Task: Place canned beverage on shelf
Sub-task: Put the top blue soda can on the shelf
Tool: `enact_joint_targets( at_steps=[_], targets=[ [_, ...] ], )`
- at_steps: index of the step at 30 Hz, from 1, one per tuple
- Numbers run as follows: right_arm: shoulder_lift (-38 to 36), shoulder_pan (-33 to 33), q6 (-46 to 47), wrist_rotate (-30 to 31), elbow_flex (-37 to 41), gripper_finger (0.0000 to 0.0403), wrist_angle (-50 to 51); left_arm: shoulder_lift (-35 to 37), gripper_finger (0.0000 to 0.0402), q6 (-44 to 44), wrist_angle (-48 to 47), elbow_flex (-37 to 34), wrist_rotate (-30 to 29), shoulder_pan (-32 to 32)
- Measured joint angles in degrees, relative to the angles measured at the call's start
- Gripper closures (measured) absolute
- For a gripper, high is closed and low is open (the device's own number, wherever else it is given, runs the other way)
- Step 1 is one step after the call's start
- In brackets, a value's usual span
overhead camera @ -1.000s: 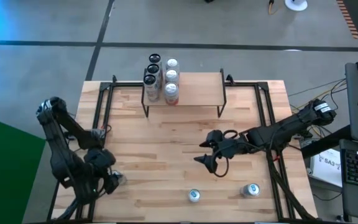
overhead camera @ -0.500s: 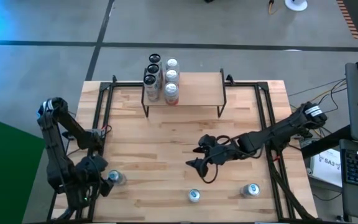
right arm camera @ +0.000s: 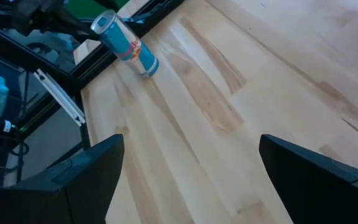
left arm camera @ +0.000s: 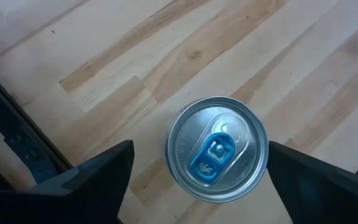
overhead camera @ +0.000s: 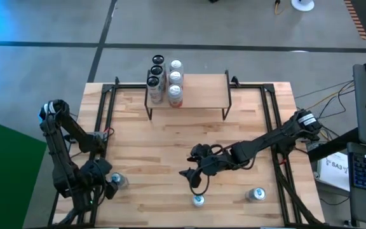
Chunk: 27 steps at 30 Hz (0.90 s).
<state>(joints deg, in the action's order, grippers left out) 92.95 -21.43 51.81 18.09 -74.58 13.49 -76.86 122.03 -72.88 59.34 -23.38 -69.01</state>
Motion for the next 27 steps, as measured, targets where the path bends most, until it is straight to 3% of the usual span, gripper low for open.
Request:
enact_joint_targets(
  at_steps=[8,15,21,27],
  targets=[
    [0.59,1.09,-2.16,0.00,-1.21,0.0039,0.07,0.00,0.0116,-1.75,4.83,-3.53,-1.67,0.11],
    [-1.47,1.75,-3.24,0.00,-1.21,0.0039,1.49,-0.04,0.0155,-10.46,12.25,-5.55,-10.81,0.28],
    [-1.88,2.03,-7.77,-0.96,-1.19,0.0039,-3.32,-0.02,0.0154,-34.80,21.85,-5.58,-17.87,3.09],
    [-1.75,1.93,-19.63,-8.35,-1.16,0.0039,-16.10,0.07,0.0151,-64.90,32.64,-4.22,-15.69,10.98]
  ],
)
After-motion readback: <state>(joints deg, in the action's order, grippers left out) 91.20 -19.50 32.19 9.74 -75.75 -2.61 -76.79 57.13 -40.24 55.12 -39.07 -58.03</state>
